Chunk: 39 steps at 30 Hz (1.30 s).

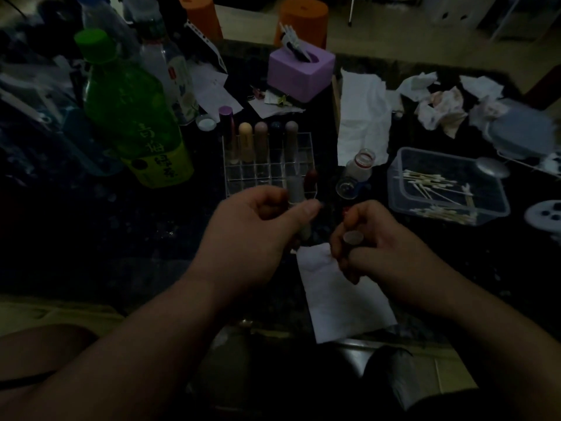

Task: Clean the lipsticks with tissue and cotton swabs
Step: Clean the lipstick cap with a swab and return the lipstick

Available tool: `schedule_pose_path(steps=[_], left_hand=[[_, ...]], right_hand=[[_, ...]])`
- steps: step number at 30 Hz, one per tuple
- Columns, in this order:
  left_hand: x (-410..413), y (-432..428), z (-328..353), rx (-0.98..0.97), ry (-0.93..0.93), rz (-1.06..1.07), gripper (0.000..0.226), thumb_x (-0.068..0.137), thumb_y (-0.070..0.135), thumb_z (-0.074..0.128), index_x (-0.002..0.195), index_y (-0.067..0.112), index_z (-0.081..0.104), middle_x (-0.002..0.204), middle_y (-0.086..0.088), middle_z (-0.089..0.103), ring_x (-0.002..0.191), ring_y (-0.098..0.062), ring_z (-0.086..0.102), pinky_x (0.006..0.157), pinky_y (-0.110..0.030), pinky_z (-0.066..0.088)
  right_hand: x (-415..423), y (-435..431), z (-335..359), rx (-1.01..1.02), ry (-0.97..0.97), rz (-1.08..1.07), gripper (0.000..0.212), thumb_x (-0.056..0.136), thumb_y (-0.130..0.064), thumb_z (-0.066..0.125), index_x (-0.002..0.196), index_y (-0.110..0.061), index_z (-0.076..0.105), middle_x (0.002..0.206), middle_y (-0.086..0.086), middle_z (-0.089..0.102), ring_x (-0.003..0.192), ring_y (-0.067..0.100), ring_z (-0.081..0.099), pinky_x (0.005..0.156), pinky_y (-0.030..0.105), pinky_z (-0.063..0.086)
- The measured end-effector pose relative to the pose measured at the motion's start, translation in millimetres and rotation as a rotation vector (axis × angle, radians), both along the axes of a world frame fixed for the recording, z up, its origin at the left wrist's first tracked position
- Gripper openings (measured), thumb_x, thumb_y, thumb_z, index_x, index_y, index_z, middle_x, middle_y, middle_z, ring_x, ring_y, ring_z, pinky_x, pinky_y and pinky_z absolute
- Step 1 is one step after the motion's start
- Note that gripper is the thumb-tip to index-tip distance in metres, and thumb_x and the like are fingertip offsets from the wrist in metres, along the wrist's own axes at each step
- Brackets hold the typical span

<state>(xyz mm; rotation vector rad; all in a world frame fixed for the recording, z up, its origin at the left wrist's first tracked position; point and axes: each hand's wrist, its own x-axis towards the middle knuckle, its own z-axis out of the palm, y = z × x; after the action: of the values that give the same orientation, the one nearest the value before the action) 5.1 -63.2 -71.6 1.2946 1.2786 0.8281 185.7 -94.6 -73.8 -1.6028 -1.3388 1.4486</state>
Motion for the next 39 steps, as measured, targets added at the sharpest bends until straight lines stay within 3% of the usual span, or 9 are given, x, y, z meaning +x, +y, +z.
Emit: schedule_pose_path(steps=[3,7,14,21,25,29,34,37,39], left_hand=[[-1,2,2,-0.077,-0.041,0.015,0.021,0.081,0.033,0.077,0.094,0.017,0.073,0.076,-0.001,0.074,0.068,-0.014,0.072,0.065,-0.033,0.062],[-1,-3,3,-0.053,-0.026,-0.077,0.015,0.084,0.030,0.075,0.096,0.021,0.074,0.065,0.005,0.069,0.053,-0.005,0.062,0.052,-0.017,0.050],[-2,-3,8,0.043,-0.156,-0.141,0.032,0.065,0.027,0.080,0.096,0.027,0.076,0.095,0.010,0.077,0.090,-0.004,0.072,0.078,-0.019,0.057],[-5,-4,8,0.237,0.020,-0.227,0.035,0.065,0.031,0.084,0.099,0.022,0.078,0.090,0.010,0.074,0.085,-0.004,0.071,0.073,-0.019,0.056],[-3,-10,7,0.300,0.112,-0.253,0.037,0.066,0.043,0.080,0.100,0.030,0.077,0.087,0.015,0.076,0.079,0.001,0.071,0.070,-0.021,0.058],[5,-14,8,0.091,0.088,-0.262,0.041,0.077,0.035,0.079,0.116,0.030,0.068,0.078,0.008,0.077,0.051,-0.002,0.066,0.049,-0.017,0.049],[8,-10,10,-0.225,-0.006,-0.363,0.029,0.094,0.042,0.059,0.097,0.014,0.067,0.085,0.000,0.078,0.044,-0.022,0.059,0.042,-0.025,0.042],[8,-10,7,-0.385,-0.199,-0.300,0.041,0.099,0.043,0.049,0.102,0.006,0.066,0.082,-0.005,0.077,0.043,-0.018,0.055,0.041,-0.024,0.035],[9,-10,5,-0.447,-0.317,-0.224,0.045,0.099,0.042,0.046,0.104,0.000,0.063,0.079,-0.014,0.074,0.043,-0.019,0.053,0.043,-0.026,0.032]], right_hand=[[9,4,2,-0.034,-0.028,-0.032,0.028,0.078,0.004,0.061,0.097,-0.014,0.051,0.084,0.003,0.070,0.076,0.022,0.059,0.066,0.032,0.048],[14,3,17,0.134,-0.038,0.008,0.026,0.087,0.001,0.067,0.105,-0.018,0.070,0.076,-0.010,0.073,0.061,-0.004,0.062,0.052,0.009,0.044],[24,2,29,0.120,0.309,0.010,0.041,0.075,-0.006,0.066,0.112,-0.002,0.049,0.072,0.024,0.068,0.048,0.024,0.059,0.037,0.027,0.039],[23,-1,29,0.261,0.205,0.004,0.022,0.070,-0.018,0.071,0.085,-0.003,0.068,0.065,0.012,0.070,0.044,0.026,0.058,0.042,0.036,0.045],[16,-1,25,0.346,0.099,-0.057,0.019,0.075,-0.028,0.067,0.085,-0.014,0.075,0.074,0.015,0.071,0.063,0.037,0.065,0.054,0.040,0.056],[3,-4,18,0.291,0.111,-0.082,0.026,0.092,-0.031,0.051,0.093,-0.016,0.073,0.064,0.004,0.066,0.052,0.011,0.055,0.046,0.019,0.043],[0,-1,5,0.295,0.057,-0.032,0.030,0.102,-0.014,0.045,0.121,-0.027,0.063,0.074,-0.014,0.064,0.064,0.000,0.059,0.056,0.012,0.043],[1,-1,2,0.364,0.084,0.005,0.036,0.095,-0.022,0.061,0.129,-0.030,0.054,0.103,-0.013,0.067,0.094,0.003,0.065,0.074,0.019,0.051],[5,-4,1,0.437,0.002,0.081,0.063,0.080,-0.032,0.075,0.136,-0.030,0.046,0.127,-0.012,0.059,0.116,0.011,0.061,0.089,0.031,0.053]])
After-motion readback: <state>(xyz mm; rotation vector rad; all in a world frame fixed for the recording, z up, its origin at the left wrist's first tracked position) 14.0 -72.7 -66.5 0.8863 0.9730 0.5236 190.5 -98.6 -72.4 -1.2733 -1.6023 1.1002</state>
